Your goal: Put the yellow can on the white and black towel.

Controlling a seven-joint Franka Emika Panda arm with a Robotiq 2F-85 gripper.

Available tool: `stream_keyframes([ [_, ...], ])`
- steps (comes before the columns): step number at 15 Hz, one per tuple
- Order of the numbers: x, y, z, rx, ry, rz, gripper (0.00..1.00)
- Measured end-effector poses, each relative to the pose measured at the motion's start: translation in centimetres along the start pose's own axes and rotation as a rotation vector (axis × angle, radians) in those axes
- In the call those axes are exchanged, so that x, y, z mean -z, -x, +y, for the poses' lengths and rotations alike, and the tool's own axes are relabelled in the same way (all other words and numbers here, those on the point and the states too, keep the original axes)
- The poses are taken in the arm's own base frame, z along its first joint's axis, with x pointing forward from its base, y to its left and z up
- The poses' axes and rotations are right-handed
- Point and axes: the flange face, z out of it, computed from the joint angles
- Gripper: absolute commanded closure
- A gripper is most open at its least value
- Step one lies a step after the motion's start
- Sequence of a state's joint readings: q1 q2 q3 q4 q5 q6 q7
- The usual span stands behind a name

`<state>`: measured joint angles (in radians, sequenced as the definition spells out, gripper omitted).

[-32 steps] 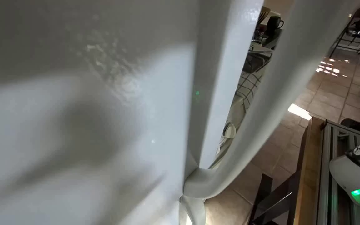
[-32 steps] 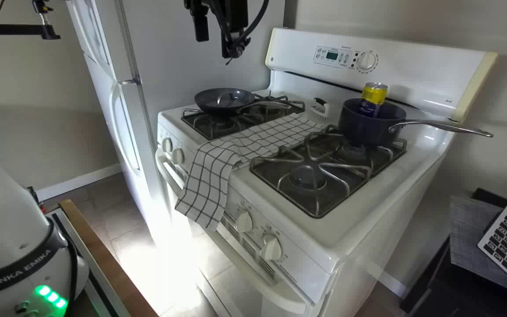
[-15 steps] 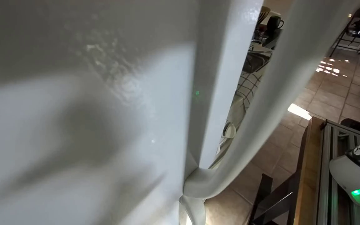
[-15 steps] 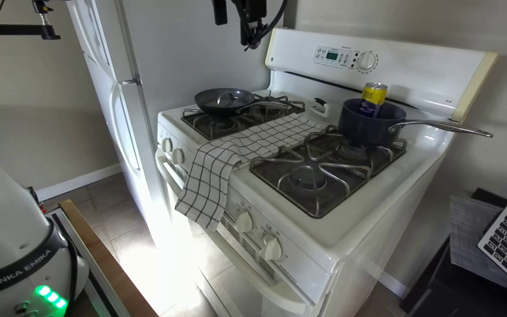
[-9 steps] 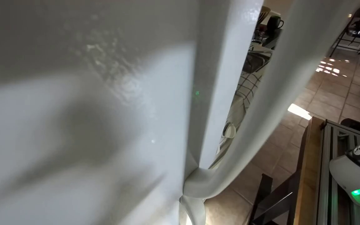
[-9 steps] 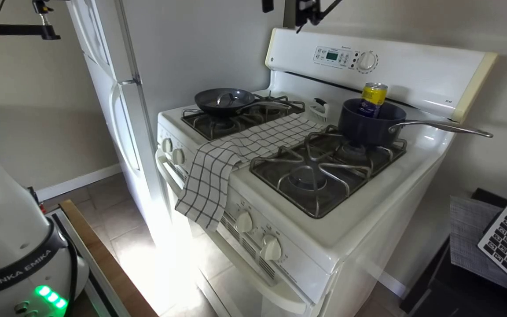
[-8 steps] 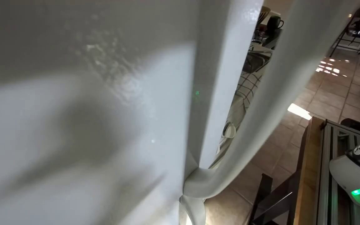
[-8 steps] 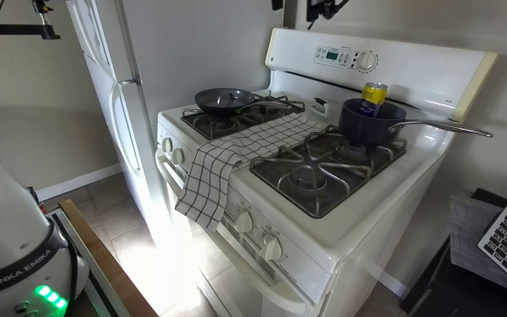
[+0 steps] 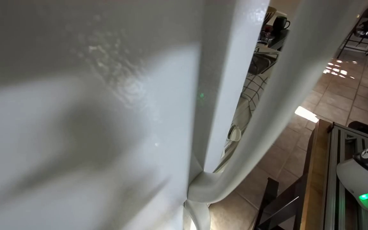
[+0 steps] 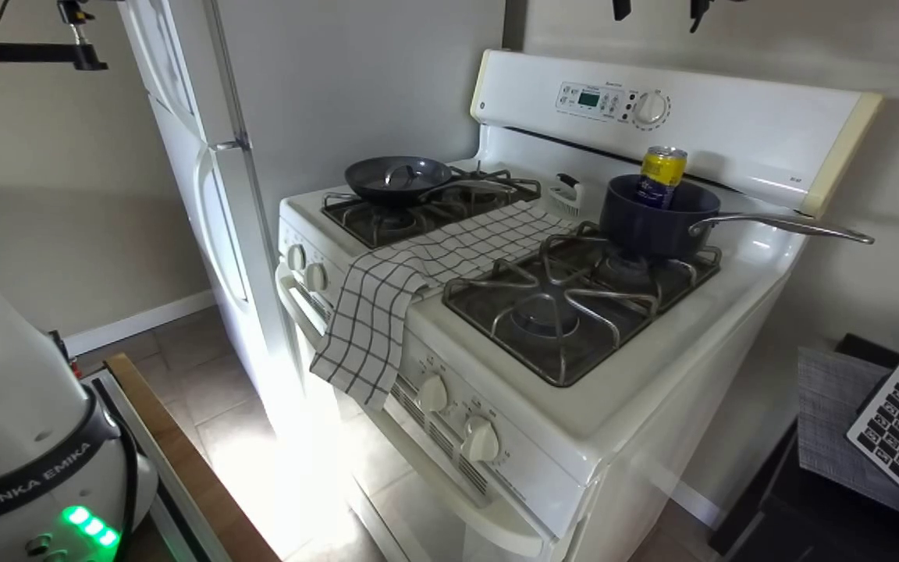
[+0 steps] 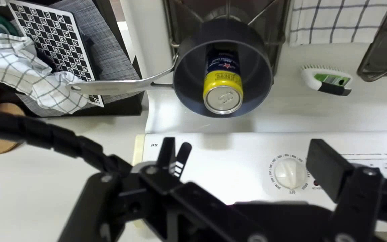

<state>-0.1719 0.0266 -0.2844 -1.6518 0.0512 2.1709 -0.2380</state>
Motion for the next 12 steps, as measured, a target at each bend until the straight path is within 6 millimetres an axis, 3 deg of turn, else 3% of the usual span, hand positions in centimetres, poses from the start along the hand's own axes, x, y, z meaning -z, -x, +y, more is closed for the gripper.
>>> stream_keyframes([
  [3,-1.2,-1.3,0.2,-0.001,0.013,0.0,0.0],
  [9,-1.0,-1.6,0.1,0.0,0.015,0.013,0.0],
  [12,-3.3,-1.7,-0.7,0.006,0.011,0.033,0.0],
])
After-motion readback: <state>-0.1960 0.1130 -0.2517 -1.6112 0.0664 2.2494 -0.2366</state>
